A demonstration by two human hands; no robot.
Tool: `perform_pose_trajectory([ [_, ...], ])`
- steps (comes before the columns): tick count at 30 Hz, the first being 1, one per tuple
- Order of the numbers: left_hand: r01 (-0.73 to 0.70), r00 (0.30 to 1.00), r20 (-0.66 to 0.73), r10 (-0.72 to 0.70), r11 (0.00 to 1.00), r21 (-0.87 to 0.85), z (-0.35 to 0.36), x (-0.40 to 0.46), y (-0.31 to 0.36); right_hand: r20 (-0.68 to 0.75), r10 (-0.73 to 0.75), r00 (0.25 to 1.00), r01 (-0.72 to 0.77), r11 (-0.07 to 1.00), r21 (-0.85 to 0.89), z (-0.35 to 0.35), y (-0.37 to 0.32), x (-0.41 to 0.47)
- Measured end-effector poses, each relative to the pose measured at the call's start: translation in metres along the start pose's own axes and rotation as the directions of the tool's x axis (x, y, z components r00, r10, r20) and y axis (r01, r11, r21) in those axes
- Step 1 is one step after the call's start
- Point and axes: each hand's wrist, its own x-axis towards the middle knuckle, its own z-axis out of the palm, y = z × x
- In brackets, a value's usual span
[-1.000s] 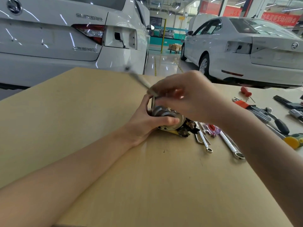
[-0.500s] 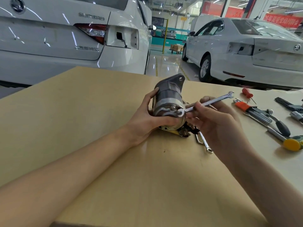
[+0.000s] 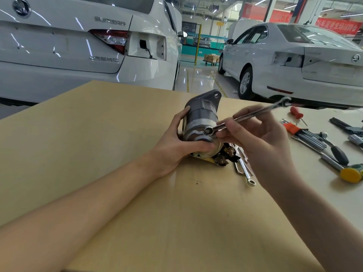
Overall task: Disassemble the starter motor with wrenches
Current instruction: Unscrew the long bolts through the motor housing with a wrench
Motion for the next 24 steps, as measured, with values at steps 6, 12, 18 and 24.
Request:
perform_pose_trajectory([
  [6,-0.014,0.999,0.034,0.014,1.0,0.026,-0.003,-0.001,-0.001,0.46,-0.258,0.85,0.523,0.523,-0.673,0.022,-0.015,0.024],
  [12,-0.03,0.999,0.047,0.026,0.996,0.084,-0.006,-0.005,-0.003,0.67,-0.266,0.692,0.714,0.384,-0.585,0.03,-0.002,0.016],
  [18,-0.039,0.999,-0.029,0.041,0.997,0.069,0.001,-0.003,-0.001,-0.056,-0.036,0.998,0.035,0.999,-0.008,-0.001,0.004,-0.003],
  [24,-0.041,0.998,-0.048,0.045,0.996,0.075,0.001,-0.003,-0.001,-0.069,0.194,0.979,-0.17,0.949,0.266,-0.008,0.007,0.002],
])
